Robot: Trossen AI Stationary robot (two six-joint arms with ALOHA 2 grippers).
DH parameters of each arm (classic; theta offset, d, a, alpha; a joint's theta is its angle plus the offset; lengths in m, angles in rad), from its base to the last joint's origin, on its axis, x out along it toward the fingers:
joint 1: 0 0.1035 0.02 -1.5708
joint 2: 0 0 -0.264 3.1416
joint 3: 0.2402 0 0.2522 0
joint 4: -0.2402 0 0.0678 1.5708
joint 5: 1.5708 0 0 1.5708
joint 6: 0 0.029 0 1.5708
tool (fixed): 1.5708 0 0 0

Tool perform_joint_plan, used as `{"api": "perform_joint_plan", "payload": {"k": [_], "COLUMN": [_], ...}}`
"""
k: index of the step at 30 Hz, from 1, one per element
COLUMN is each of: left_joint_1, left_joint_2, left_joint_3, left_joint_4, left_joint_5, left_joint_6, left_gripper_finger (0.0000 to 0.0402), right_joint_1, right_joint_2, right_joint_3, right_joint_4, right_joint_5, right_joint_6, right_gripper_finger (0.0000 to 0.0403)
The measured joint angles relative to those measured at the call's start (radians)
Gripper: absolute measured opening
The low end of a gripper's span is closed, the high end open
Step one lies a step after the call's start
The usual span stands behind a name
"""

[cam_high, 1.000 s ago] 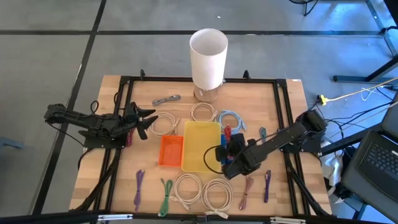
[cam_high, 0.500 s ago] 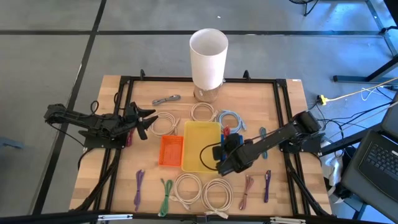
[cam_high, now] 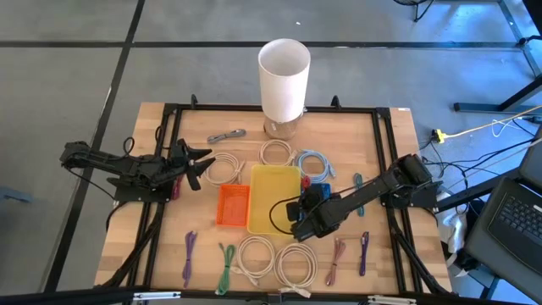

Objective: Pick & Place USB Port
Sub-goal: Put the small red charger cable into the blue bin, then put the brown HDMI cable into the yellow bin

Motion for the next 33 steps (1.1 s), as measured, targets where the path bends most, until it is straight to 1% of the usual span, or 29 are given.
{"api": "perform_joint_plan", "payload": {"k": [13,16,21,24,27,30,33], "left_joint_1": [0.000,0.000,0.000,0.000,0.000,0.000,0.000], "left_joint_2": [0.000,0.000,0.000,0.000,0.000,0.000,0.000], "left_joint_3": [0.000,0.000,0.000,0.000,0.000,0.000,0.000], "left_joint_4": [0.000,0.000,0.000,0.000,0.000,0.000,0.000], "left_joint_5": [0.016,0.016,0.016,0.016,0.016,0.016,0.016], "left_joint_6": [0.000,0.000,0.000,0.000,0.000,0.000,0.000], "left_gripper_finger": [0.0171,0.0171,0.0171,0.0171,0.0171,0.0171,0.0171], "right_joint_1": [-0.001,-0.001,0.001,0.001,0.001,0.001,0.001], "right_joint_2": [0.025,0.025,0.025,0.025,0.025,0.025,0.025], "right_joint_3": [0.000,0.000,0.000,0.000,0.000,0.033,0.083], "right_joint_4": [-0.002,-0.004,-0.004,-0.011,-0.034,-0.119,-0.214], "right_joint_5": [-0.006,-0.006,-0.008,-0.007,-0.007,-0.007,0.018], "right_joint_6": [0.034,0.035,0.034,0.020,0.006,0.001,0.000], "right_gripper_finger": [0.0013,0.0033,0.0089,0.0113,0.0127,0.0131,0.0132]}}
